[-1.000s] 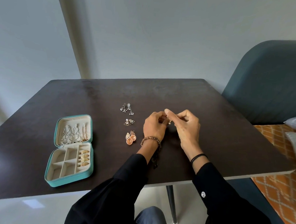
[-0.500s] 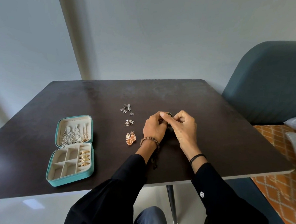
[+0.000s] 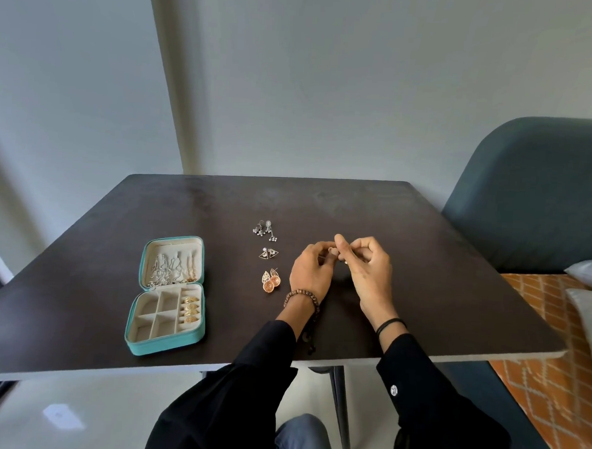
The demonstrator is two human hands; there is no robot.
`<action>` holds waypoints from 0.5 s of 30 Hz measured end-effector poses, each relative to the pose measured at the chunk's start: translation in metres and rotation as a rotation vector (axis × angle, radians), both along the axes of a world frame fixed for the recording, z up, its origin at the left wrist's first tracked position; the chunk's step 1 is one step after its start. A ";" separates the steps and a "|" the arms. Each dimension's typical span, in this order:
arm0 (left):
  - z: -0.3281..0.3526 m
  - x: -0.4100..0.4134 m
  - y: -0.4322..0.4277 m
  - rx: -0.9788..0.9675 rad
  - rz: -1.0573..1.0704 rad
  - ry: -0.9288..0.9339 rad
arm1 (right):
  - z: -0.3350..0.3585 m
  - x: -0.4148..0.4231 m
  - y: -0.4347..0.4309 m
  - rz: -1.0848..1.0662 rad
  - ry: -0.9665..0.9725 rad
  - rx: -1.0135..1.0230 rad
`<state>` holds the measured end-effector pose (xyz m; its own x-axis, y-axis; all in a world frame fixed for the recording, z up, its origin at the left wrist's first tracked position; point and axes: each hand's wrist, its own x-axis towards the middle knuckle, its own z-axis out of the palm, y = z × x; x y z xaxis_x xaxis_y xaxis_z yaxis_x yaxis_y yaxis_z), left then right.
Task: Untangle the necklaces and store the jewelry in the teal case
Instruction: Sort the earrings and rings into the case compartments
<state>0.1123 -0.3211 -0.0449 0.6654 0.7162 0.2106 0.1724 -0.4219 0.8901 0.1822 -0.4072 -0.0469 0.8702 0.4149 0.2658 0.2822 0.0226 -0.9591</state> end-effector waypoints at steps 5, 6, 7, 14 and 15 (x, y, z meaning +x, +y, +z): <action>0.000 -0.017 -0.013 -0.021 -0.033 -0.006 | -0.001 -0.015 -0.013 -0.014 0.002 -0.040; 0.000 -0.020 -0.015 -0.020 -0.041 -0.004 | -0.002 -0.017 -0.016 -0.001 0.002 -0.041; 0.001 -0.024 -0.018 -0.023 -0.046 -0.009 | -0.003 -0.020 -0.020 0.018 -0.003 -0.046; 0.003 -0.052 -0.022 -0.208 -0.037 -0.133 | 0.009 -0.043 -0.040 0.123 0.098 -0.055; 0.006 -0.056 -0.021 -0.222 -0.047 -0.166 | 0.012 -0.046 -0.042 0.126 0.120 -0.048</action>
